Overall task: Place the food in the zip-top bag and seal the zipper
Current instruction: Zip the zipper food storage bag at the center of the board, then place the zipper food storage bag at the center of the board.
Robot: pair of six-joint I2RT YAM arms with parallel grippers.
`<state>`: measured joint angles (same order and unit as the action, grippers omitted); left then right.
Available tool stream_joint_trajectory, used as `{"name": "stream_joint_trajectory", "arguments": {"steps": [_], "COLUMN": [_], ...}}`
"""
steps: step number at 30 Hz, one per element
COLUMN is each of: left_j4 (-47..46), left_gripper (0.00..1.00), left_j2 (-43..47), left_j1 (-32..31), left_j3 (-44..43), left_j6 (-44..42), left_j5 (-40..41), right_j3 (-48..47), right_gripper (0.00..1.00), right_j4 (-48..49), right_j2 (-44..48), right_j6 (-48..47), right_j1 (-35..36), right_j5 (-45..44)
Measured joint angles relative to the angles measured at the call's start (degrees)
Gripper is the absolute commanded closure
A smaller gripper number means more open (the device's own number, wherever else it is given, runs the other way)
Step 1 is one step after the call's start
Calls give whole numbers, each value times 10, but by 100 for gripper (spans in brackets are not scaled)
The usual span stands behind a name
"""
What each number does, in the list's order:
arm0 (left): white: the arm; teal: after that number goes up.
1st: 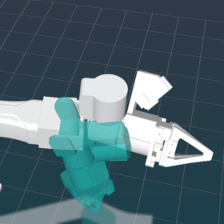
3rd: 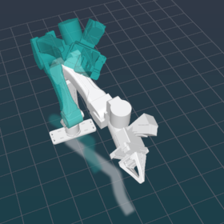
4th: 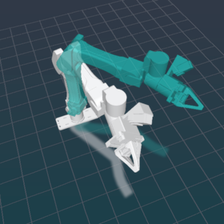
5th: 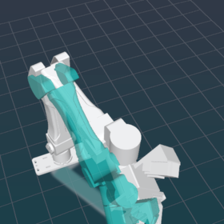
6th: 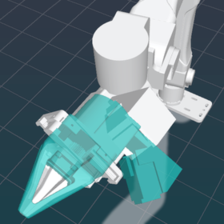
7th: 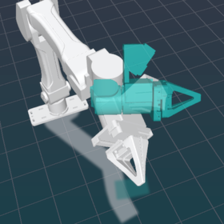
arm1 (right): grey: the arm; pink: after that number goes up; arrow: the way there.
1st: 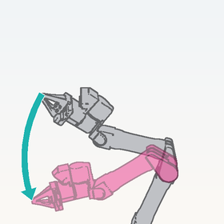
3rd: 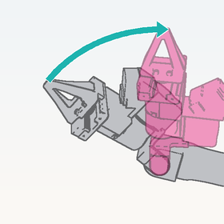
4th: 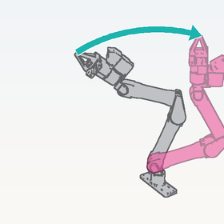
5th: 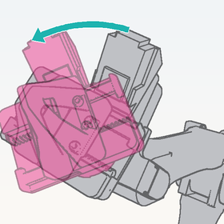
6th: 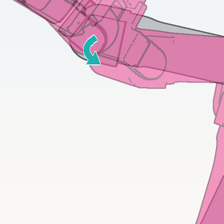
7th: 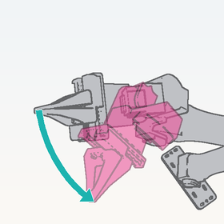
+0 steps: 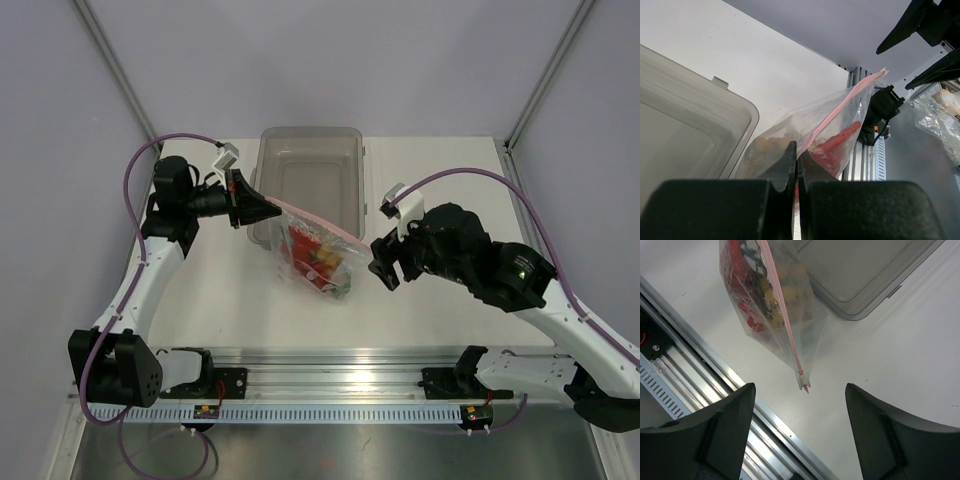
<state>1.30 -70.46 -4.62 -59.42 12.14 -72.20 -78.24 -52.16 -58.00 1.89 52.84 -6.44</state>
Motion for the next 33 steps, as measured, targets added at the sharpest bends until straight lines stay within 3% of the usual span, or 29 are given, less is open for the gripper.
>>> {"name": "stream_joint_trajectory", "arguments": {"steps": [5,11,15,16,19,21,26,27,30,32,33], "left_j4": [0,0,0,0,0,0,4,6,18,29,33], "left_gripper": [100,100,100,100,100,100,100,91,35,22,3], "left_j2": [2,3,3,3,4,3,3,3,0,-6,-10], "left_j1": [-6,-6,-6,-6,-6,-7,-19,-24,-43,-59,-66], "left_j3": [0,0,0,0,0,0,0,-1,-9,-24,-32], "left_j6": [0,0,0,0,0,0,-2,-2,-9,-7,-4], "left_j5": [0,0,0,0,0,1,15,18,23,26,28], "right_j3": [-4,-48,-89,-99,-116,-118,-118,-117,-101,-90,-86], "right_gripper": [10,15,40,58,95,100,100,100,100,100,100], "right_j4": [5,16,19,20,26,30,30,30,39,43,43], "right_j2": [-15,-113,-171,-183,-203,-207,-207,-206,-187,-167,-154], "right_j6": [1,-22,-39,-43,-52,-51,-52,-53,-57,-62,-66], "right_j1": [0,0,0,0,0,0,0,0,0,0,0], "right_j5": [6,11,26,31,43,46,42,37,12,-6,-18]}}
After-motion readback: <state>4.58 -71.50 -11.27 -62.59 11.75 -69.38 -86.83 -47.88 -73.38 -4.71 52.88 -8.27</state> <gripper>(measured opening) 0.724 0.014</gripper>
